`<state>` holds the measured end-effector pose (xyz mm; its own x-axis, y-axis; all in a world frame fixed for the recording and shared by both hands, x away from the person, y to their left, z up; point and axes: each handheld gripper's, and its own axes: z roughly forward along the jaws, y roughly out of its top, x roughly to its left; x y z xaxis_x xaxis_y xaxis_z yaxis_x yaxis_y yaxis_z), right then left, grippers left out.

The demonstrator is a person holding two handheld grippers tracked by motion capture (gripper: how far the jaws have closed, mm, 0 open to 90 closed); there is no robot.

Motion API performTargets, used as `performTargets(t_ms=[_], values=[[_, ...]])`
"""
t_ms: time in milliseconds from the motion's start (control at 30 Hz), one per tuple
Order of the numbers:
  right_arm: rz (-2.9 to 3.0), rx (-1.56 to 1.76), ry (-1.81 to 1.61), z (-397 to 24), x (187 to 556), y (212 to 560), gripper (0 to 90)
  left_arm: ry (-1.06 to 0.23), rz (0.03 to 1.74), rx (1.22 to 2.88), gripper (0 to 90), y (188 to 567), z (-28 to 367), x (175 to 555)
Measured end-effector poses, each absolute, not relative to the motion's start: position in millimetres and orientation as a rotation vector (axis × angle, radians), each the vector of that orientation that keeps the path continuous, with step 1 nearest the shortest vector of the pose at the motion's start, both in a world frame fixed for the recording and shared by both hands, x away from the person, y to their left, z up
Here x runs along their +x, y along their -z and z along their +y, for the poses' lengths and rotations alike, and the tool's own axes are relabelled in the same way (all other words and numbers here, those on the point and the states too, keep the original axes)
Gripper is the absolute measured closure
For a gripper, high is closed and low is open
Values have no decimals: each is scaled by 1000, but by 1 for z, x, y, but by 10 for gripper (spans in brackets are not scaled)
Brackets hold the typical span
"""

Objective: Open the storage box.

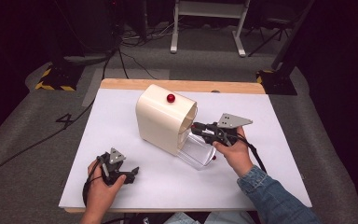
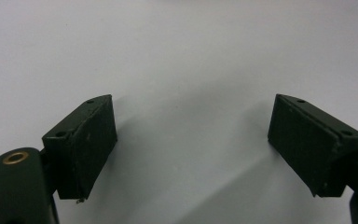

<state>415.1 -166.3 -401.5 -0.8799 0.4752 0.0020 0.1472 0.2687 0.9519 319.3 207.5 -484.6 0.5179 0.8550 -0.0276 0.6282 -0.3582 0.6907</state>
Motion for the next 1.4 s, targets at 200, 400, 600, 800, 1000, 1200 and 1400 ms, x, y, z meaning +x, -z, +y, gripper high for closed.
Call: performTargets(t_ms=[200,400,600,800,1000,1200,1400], values=[[2256,560,-1633,-175,407,398,741,-444,1200,2119,153,484,208,320],[2242,569,-1645,-188,399,395,742,-440,1202,2122,153,484,208,320],[2224,583,-1661,-204,389,393,742,-433,1209,2121,152,483,208,321],[2220,587,-1660,-218,381,391,742,-434,1208,2121,152,483,208,321],[2212,590,-1662,-228,375,391,743,-436,1205,2118,152,484,208,320],[2243,601,-1646,-233,372,398,742,-440,1201,2122,152,484,208,320],[2253,630,-1629,-235,373,404,663,-439,1201,2122,152,484,208,320]])
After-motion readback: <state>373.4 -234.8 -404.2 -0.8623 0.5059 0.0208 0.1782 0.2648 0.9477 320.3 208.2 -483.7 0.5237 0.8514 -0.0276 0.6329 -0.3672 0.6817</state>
